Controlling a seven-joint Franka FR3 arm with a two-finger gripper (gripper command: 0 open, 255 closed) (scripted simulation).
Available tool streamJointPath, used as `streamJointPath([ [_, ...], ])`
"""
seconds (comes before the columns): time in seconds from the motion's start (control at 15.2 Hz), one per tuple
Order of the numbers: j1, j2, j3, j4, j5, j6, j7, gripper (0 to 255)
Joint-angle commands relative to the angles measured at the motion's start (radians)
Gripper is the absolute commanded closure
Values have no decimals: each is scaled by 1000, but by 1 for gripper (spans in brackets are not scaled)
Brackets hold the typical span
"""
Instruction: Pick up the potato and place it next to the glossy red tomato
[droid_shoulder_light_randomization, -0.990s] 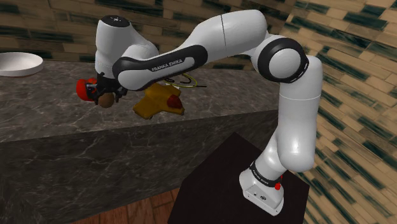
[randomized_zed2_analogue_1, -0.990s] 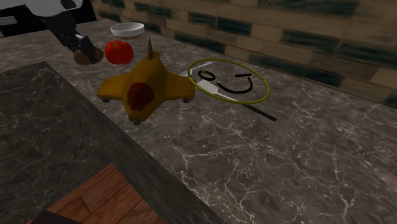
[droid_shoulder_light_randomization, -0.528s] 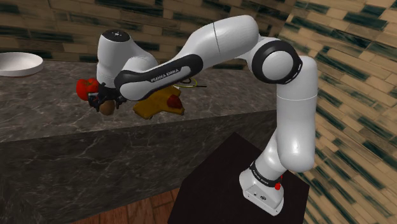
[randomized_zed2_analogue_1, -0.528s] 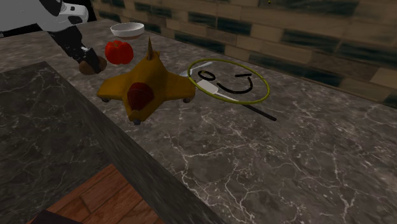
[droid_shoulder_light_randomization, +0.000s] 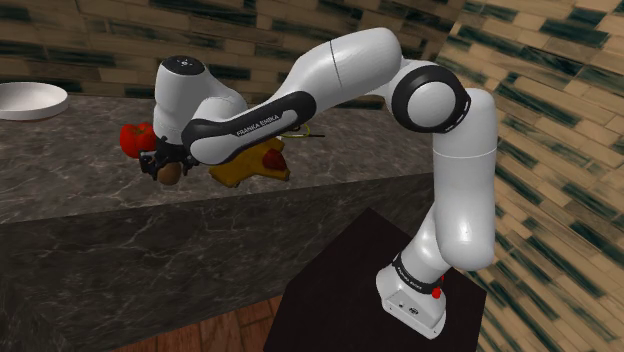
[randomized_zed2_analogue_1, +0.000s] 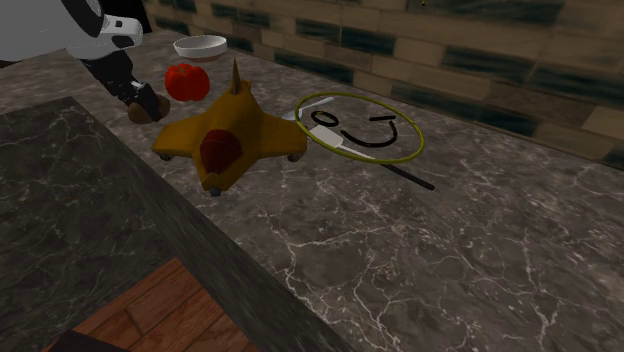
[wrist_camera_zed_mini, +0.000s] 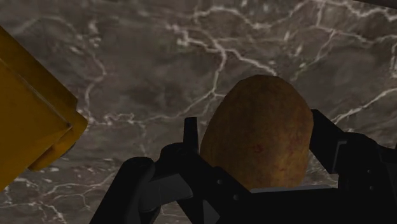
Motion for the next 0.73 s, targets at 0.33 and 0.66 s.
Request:
streamJointPath([
  [0.33, 0, 0, 0, 0, 0, 0, 0, 0],
  [0.66, -13, -96, 24, -24, 35, -70, -19, 0],
])
